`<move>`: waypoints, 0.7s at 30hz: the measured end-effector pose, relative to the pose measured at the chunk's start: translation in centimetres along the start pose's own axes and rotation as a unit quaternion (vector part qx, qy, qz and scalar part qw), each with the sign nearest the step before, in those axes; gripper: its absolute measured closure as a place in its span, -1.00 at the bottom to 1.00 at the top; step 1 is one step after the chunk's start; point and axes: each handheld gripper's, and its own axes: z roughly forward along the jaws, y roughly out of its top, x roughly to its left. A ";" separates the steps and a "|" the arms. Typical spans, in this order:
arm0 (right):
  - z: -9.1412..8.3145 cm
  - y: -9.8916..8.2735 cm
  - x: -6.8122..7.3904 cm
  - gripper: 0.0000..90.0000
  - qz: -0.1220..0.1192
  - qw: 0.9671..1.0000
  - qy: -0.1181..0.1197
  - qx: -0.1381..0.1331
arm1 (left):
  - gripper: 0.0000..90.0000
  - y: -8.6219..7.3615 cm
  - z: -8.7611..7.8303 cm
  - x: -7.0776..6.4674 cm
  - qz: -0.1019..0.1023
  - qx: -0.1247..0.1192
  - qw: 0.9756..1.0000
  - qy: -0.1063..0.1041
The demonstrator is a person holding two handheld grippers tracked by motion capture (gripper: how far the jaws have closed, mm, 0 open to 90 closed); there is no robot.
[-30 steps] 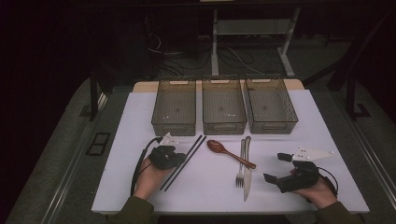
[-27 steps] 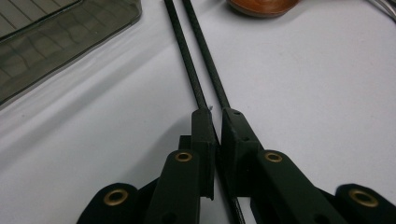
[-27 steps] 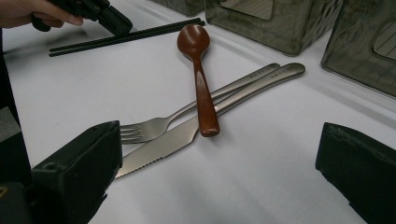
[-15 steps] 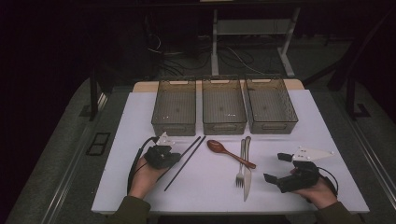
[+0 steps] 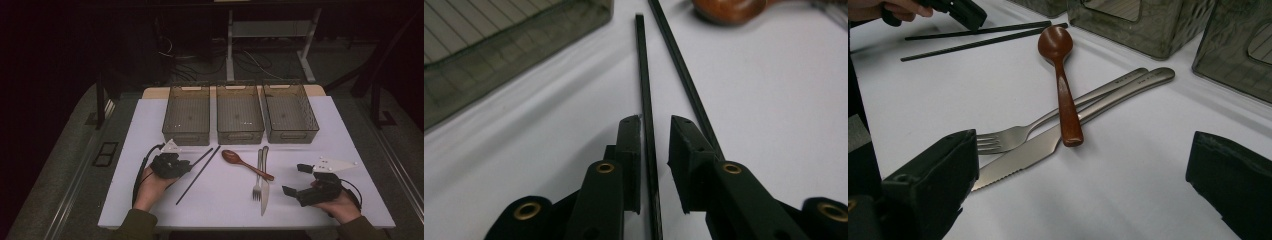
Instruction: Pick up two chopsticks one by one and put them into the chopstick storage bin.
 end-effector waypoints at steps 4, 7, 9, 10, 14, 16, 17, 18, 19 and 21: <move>0.0 0.0 0.0 -0.98 0.001 1.000 0.000 0.001 | 0.63 0.5 0.8 0.2 -0.002 -0.001 1.000 -0.003; 0.0 0.0 0.0 -0.98 0.001 1.000 -0.001 0.000 | 0.65 0.7 1.2 0.3 0.001 0.005 1.000 -0.006; 0.0 0.0 0.0 -0.98 0.002 1.000 0.000 0.000 | 0.65 0.6 1.2 0.1 0.003 0.012 1.000 -0.002; -0.1 0.0 0.0 -0.98 0.002 1.000 0.000 0.000 | 0.65 0.6 1.2 0.1 0.005 0.013 1.000 -0.001; -0.1 0.0 0.0 -0.98 0.002 1.000 -0.001 -0.001 | 0.65 0.5 0.8 -0.2 0.008 0.018 1.000 0.001; -0.1 0.0 0.0 -0.98 0.000 1.000 -0.001 -0.001 | 0.67 0.4 0.7 -0.4 0.016 0.027 1.000 0.005; -0.1 0.0 0.1 -0.98 0.001 1.000 0.000 -0.001 | 0.68 0.3 0.7 -0.5 0.012 0.027 1.000 0.006; -0.1 0.0 0.1 -0.98 -0.001 1.000 -0.001 -0.001 | 0.69 0.3 0.6 -0.5 0.015 0.029 0.999 0.007; -0.1 0.0 0.1 -0.98 -0.001 1.000 -0.001 -0.002 | 0.72 0.2 0.5 -0.5 0.017 0.031 0.999 0.008; -0.1 0.0 0.0 -0.98 -0.001 1.000 -0.001 -0.002 | 0.77 0.1 0.5 -0.6 0.011 0.027 1.000 0.009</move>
